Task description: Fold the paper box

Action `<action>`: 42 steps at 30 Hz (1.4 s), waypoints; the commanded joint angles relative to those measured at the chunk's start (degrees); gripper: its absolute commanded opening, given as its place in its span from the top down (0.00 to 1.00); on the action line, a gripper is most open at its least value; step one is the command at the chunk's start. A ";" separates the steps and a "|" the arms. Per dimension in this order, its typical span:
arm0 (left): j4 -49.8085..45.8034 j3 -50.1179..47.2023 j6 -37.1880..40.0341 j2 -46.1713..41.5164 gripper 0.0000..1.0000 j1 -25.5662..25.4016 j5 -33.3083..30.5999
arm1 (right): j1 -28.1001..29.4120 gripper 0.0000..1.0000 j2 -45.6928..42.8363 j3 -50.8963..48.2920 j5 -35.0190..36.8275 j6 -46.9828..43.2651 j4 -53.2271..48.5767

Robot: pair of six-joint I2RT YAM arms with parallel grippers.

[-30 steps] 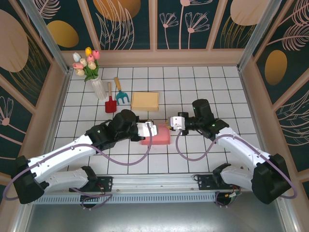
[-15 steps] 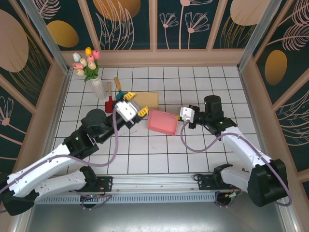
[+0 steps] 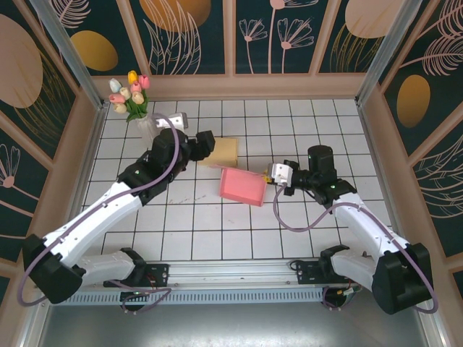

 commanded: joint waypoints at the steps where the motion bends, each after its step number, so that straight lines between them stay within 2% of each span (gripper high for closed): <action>1: -1.27 -1.02 -6.37 1.14 0.19 0.13 4.52 | -0.26 1.00 0.71 -0.49 -3.91 0.64 0.02; 4: -2.41 -2.11 -9.82 2.26 0.14 0.19 6.88 | -0.11 1.00 0.92 -0.49 -3.58 0.59 -0.03; 9: -4.39 -4.24 -17.56 4.10 0.13 0.17 12.13 | -0.13 1.00 1.30 -0.49 -2.43 0.26 -0.02; 13: -3.87 -5.86 -22.84 5.56 0.16 0.13 15.12 | 0.61 1.00 2.15 -0.41 -1.95 -0.17 -0.53; 19: -0.70 -5.84 -24.63 7.21 0.21 0.04 21.35 | 1.32 1.00 3.22 -0.40 -0.18 -0.34 -0.36; 26: 3.36 -9.14 -27.40 7.37 0.22 -0.96 23.58 | 1.76 1.00 4.32 -0.18 1.01 0.15 0.56; 32: 6.07 -8.90 -29.43 8.47 0.24 -5.04 22.37 | 2.55 1.00 5.01 -0.58 2.92 -0.08 1.01; 35: 5.41 -7.13 -28.17 10.18 0.25 -5.80 22.26 | 3.11 1.00 5.43 -0.20 3.20 -0.67 -0.05; 38: 1.98 -4.70 -26.36 11.22 0.25 -5.81 19.38 | 3.53 1.00 5.32 -0.23 3.89 -0.86 -0.31; 42: 8.76 -7.52 -28.92 11.75 0.31 -5.84 23.23 | 3.72 1.00 5.60 -0.23 3.95 -1.10 -0.38</action>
